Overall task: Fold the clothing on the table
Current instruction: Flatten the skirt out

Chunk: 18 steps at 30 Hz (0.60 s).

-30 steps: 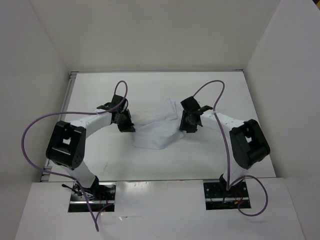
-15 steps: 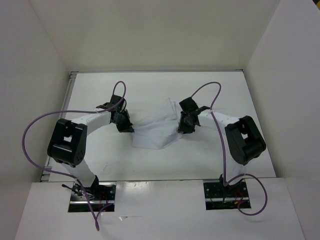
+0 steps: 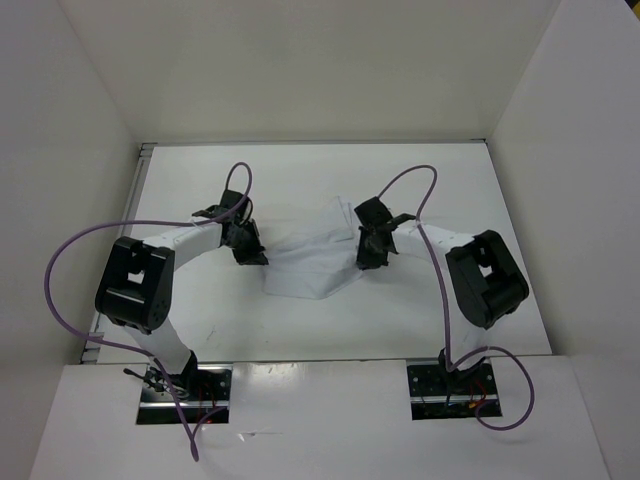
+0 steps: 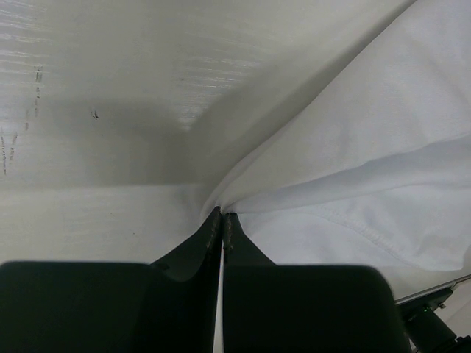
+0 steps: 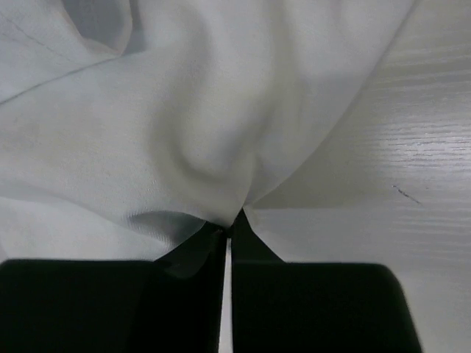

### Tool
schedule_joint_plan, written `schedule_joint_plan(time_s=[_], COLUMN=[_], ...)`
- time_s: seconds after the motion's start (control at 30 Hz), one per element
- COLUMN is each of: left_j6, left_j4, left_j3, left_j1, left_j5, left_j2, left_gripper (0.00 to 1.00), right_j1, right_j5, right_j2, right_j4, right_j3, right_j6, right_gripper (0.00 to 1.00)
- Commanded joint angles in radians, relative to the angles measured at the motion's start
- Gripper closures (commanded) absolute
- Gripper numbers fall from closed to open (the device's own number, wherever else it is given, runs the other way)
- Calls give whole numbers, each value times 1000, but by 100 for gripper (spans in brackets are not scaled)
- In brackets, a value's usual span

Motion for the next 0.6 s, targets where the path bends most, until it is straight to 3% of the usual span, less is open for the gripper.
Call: schedule_joint_plan(time_s=[0.0,0.13,0.3,0.57], left_j6=[23,32,57,88], left_j4=[3,3,-6,15], left_j3=[25,36,73,125], left_j1=[14,23,32,32], left_j5=[15,24,89,173], left_j2=[8,8,-1,74], left_gripper=[100,100,100,100], right_j1=[16,26,26,-40], right_j5=[50,30,9,-217], right_j2=[8,-101,-348,-486], right_j4=[-47,-189,-359,-367], right_j3=[19,102,160,69], right_j6=[-6,15,38,27], right_gripper=[100,100,100,100])
